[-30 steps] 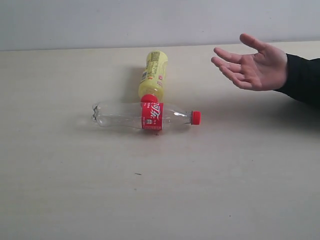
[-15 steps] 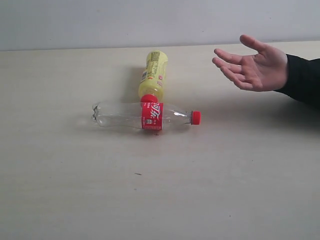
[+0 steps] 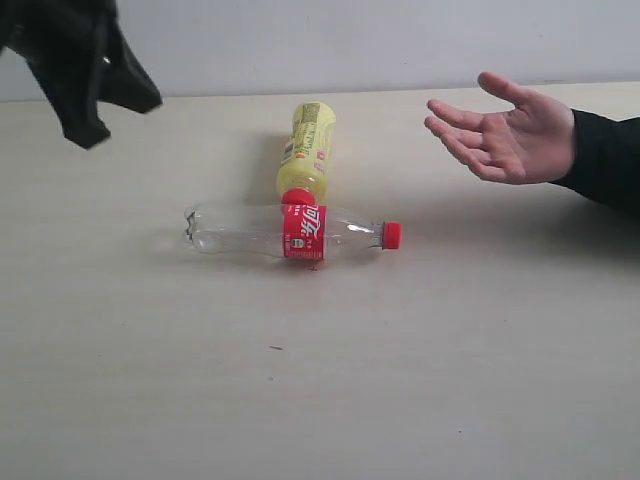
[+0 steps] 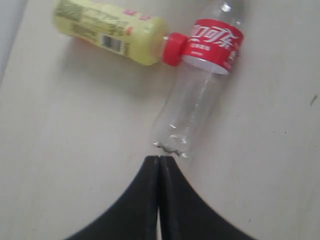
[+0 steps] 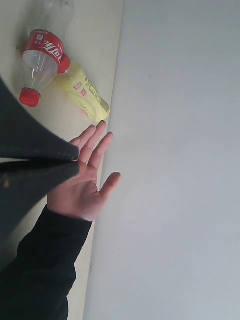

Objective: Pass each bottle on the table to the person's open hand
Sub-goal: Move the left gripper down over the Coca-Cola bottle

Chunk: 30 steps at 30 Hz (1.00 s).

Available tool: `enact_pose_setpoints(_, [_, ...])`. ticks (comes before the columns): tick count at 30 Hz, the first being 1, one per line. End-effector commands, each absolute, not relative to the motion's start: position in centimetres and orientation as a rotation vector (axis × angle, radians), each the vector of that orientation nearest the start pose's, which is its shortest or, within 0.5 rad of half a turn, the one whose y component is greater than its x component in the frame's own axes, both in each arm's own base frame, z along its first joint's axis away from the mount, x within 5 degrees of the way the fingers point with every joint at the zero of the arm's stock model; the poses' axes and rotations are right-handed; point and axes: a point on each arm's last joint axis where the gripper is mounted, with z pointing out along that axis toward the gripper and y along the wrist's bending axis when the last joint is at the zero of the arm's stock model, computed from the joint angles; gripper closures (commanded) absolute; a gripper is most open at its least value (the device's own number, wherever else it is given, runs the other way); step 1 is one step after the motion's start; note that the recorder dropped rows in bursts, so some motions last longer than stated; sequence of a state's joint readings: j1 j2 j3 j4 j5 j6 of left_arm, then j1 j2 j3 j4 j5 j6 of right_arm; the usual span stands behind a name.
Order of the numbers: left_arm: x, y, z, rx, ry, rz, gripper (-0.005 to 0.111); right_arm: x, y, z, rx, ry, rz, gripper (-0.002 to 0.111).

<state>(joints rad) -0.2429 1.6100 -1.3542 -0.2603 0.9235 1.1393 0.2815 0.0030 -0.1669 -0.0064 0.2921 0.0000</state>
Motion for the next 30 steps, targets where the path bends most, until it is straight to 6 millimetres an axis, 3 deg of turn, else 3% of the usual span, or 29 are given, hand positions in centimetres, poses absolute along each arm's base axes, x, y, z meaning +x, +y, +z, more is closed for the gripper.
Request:
enact_pose_setpoints(1, [33.8,-12.7,27.3,1.848,2.011,-0.027,0.107,4.5,1.3,24.1,-0.228,1.593,0.21,0.108])
enact_pose_setpoints(5, [34.6,-14.0,25.0,1.969,1.929,-0.016,0.107,4.5,1.3,24.1,-0.228,1.593,0.21,0.108])
enact_pose_setpoints(11, [35.8,-14.8,22.7,1.962,1.929,-0.015,0.107,4.5,1.3,24.1,-0.228,1.593,0.21,0.108])
enact_pose_setpoints(13, [36.2,-14.9,22.0,1.958,1.933,-0.01,0.101,4.5,1.3,24.1,-0.228,1.593,0.21,0.108])
enact_pose_setpoints(16, [36.4,-15.9,21.2,1.957,1.908,-0.006,0.07,4.5,1.3,24.1,-0.228,1.593,0.21,0.108])
enact_pose_setpoints(19, [36.0,-17.8,20.9,1.983,1.851,-0.004,0.051,4.5,1.3,24.1,-0.228,1.593,0.21,0.108])
enact_pose_setpoints(26, [36.3,-18.7,18.9,1.949,1.91,-0.03,0.036,4.5,1.3,24.1,-0.228,1.593,0.21,0.108])
enact_pose_setpoints(30, [36.6,-18.8,17.7,1.957,1.925,-0.035,0.035,4.5,1.3,24.1,-0.228,1.593,0.21,0.108])
